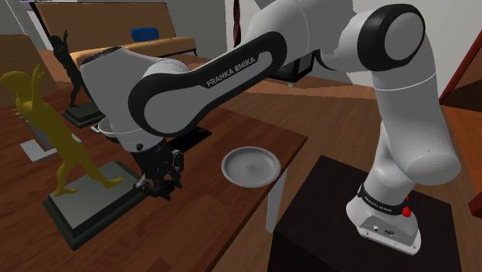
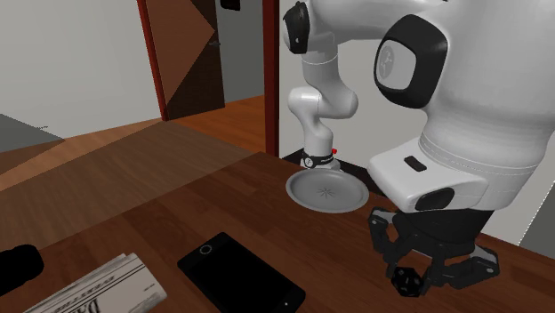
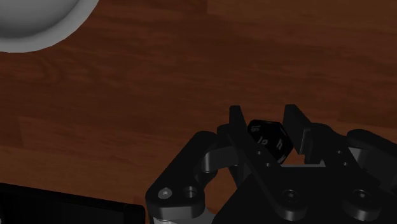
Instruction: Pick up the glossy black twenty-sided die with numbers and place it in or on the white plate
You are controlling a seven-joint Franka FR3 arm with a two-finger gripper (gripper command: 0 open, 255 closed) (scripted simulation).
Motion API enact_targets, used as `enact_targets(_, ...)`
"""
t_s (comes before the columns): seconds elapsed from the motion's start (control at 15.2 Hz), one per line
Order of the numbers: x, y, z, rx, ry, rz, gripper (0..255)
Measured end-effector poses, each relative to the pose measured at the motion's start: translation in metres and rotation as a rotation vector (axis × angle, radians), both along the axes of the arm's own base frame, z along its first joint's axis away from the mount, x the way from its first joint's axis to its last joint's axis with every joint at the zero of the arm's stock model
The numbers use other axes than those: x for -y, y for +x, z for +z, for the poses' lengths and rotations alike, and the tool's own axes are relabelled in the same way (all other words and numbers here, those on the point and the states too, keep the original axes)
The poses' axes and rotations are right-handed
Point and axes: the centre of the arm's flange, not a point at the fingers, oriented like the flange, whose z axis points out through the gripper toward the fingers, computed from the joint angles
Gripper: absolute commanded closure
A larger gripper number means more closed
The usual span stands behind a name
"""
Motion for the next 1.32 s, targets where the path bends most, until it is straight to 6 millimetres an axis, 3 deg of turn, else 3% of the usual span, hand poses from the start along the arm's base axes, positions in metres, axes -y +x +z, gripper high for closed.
enact_targets(0.26,-0.001,0.0,0.006,-0.001,0.0,0.0,255)
enact_targets(1.32,0.0,0.0,0.088,0.0,0.0,0.0,255)
